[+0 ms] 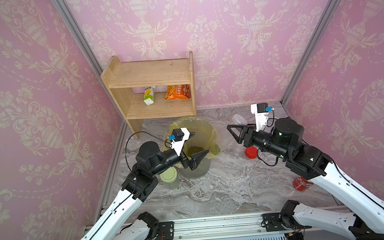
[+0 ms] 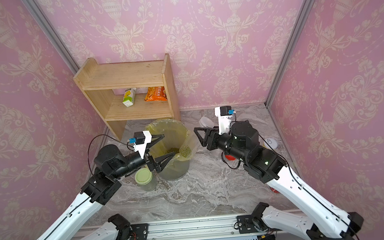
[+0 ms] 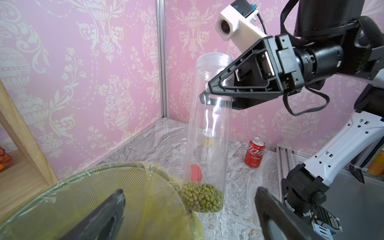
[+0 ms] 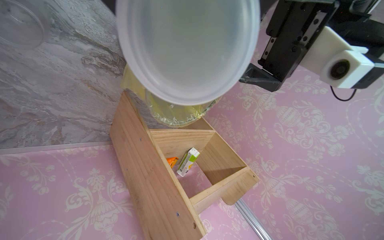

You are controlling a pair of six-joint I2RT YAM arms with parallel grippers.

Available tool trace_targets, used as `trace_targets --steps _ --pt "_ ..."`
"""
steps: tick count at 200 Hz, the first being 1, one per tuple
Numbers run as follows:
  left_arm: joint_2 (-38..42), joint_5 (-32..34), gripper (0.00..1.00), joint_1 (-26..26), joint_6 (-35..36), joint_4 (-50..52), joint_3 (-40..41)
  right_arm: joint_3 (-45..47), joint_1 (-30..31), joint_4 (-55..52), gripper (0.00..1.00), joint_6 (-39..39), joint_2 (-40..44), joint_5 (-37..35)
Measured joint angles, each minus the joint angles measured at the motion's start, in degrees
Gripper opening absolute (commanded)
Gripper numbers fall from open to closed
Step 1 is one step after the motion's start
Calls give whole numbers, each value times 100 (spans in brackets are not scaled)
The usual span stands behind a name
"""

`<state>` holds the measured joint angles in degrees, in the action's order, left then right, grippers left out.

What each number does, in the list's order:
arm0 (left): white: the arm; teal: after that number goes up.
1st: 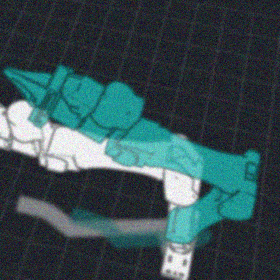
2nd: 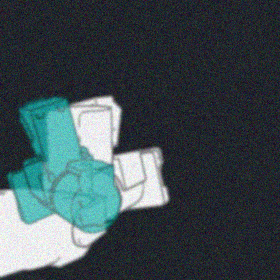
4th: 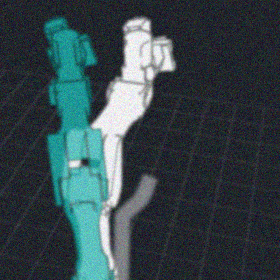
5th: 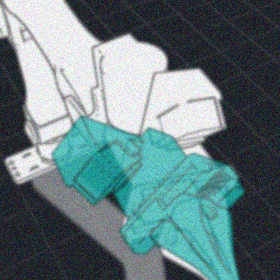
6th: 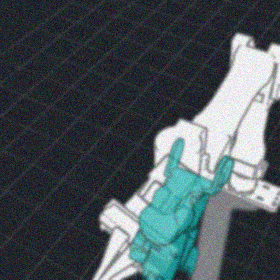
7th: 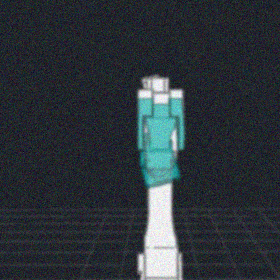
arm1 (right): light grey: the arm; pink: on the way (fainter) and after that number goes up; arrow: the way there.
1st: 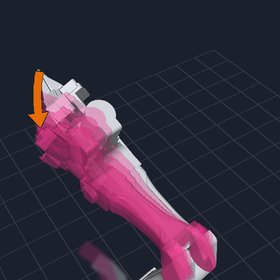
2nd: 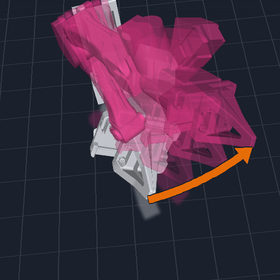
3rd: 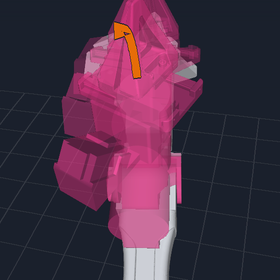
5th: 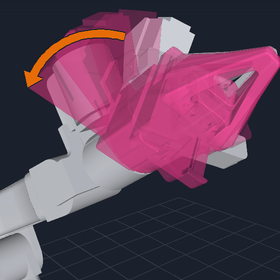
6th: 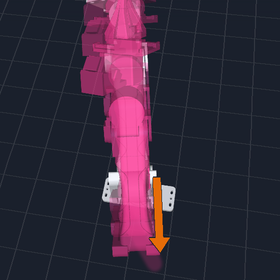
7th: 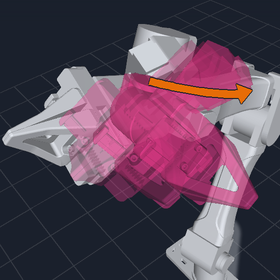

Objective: Empty moldy mung beans from jars
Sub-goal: Pick up the jar from the center of the board.

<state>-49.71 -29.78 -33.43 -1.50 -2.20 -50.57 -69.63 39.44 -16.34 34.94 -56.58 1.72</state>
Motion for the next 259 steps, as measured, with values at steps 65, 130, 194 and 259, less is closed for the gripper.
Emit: trace_targets --steps 65,130,194,259 --pt "-341 -278 99 2 15 -339 22 -39 -74 498 48 560 -7 295" --pt "-791 -339 92 61 -9 -1250 203 -26 -155 1193 47 1163 -544 542" --pt "-1099 -334 83 459 -282 -2352 437 125 -275 2100 47 1836 -800 627" --pt "-1397 -337 84 706 -575 -3265 466 136 -422 2712 46 2400 -1252 802"
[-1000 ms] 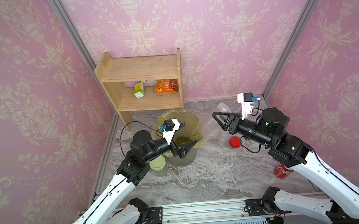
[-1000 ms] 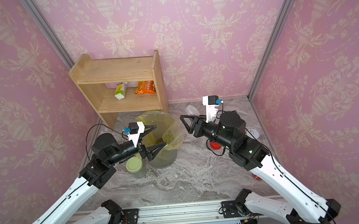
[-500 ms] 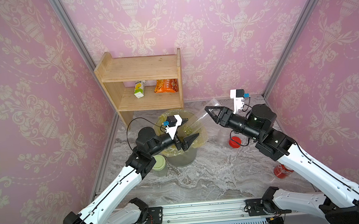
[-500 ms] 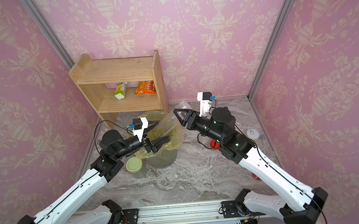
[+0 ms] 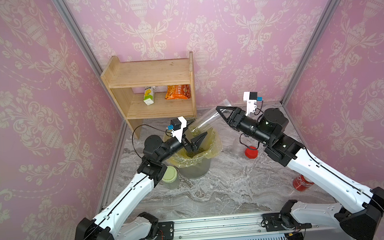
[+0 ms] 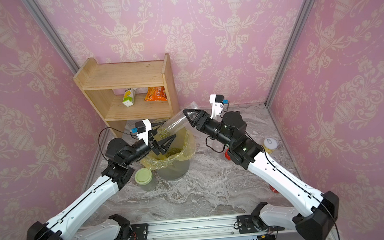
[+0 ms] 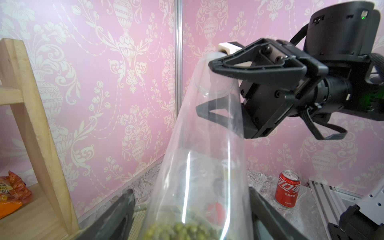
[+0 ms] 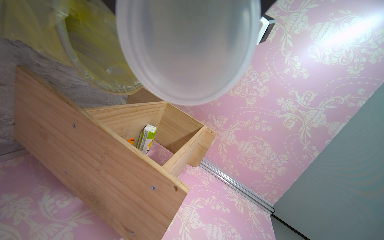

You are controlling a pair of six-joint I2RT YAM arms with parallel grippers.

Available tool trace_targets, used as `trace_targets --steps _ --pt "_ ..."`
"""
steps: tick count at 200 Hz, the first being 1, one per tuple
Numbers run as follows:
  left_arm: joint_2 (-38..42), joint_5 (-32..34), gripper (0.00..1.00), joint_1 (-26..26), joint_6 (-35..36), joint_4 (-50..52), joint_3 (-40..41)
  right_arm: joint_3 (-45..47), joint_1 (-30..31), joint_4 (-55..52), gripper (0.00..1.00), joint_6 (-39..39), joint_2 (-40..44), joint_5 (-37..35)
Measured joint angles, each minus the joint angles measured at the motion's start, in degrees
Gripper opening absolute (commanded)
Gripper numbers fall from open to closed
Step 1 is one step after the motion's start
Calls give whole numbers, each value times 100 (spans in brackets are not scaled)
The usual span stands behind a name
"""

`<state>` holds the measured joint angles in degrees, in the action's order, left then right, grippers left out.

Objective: Empty moldy mung beans from jars
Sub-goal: Pick up the jar from the center of the board.

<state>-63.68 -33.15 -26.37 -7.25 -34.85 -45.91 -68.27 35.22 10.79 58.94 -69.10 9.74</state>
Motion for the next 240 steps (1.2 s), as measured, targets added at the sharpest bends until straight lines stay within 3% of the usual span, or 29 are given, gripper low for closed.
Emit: trace_targets --steps 39,66,162,202,240 --pt "-162 -20 70 57 -164 -328 0 0 -11 238 46 282 -352 168" --pt "-168 -103 67 107 -197 -374 0 0 -11 295 47 411 -411 258" --pt "-282 -214 71 125 -293 -437 -35 0 -22 656 46 715 -520 382" --pt "-282 -310 50 153 -354 -433 -70 0 -22 697 47 719 -535 402" --pt "-286 -385 45 157 -380 -426 -96 -2 -22 695 47 719 -535 400"
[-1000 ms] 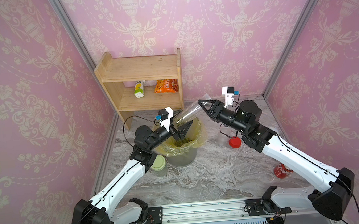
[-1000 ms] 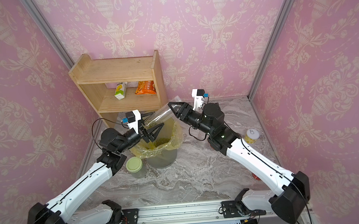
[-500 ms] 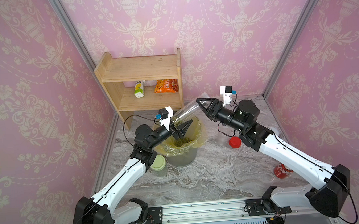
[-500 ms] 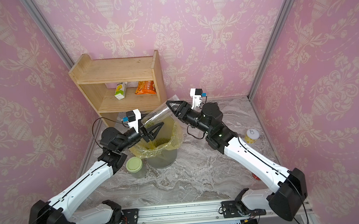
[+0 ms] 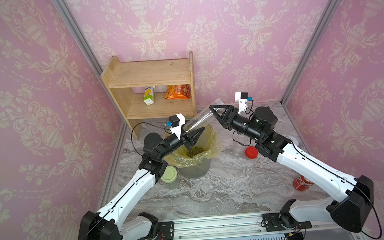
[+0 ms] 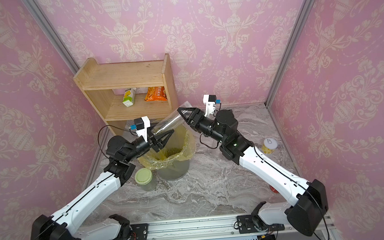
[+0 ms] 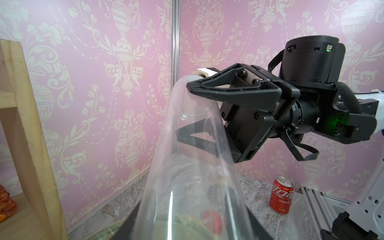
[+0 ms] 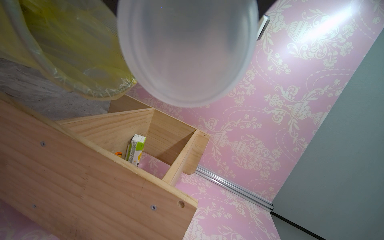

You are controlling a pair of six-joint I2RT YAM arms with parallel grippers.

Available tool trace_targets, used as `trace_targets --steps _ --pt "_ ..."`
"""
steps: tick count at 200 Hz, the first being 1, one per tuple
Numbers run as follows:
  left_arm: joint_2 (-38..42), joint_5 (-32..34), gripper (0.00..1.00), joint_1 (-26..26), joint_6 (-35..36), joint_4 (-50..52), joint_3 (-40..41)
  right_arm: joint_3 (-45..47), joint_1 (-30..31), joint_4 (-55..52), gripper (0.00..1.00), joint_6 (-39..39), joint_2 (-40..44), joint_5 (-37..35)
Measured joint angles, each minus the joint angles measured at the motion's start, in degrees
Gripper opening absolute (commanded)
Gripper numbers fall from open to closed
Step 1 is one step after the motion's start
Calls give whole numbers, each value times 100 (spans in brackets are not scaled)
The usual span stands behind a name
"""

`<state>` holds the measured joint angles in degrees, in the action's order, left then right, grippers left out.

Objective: Empty moldy mung beans from jars
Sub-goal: Pick up the jar from the center of the board.

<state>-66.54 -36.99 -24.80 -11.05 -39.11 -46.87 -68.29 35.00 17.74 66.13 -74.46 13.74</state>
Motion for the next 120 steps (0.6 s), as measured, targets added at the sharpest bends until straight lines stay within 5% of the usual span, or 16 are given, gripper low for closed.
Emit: trace_targets --steps 29,62,120 --pt "0 -2 42 0 -4 -9 0 0 0 0 50 -2 0 -2" --pt "4 -15 41 22 -33 -31 11 0 4 -9 67 -4 4 -15" --pt "57 -39 39 37 -201 -66 37 2 28 -269 83 -122 87 -68"
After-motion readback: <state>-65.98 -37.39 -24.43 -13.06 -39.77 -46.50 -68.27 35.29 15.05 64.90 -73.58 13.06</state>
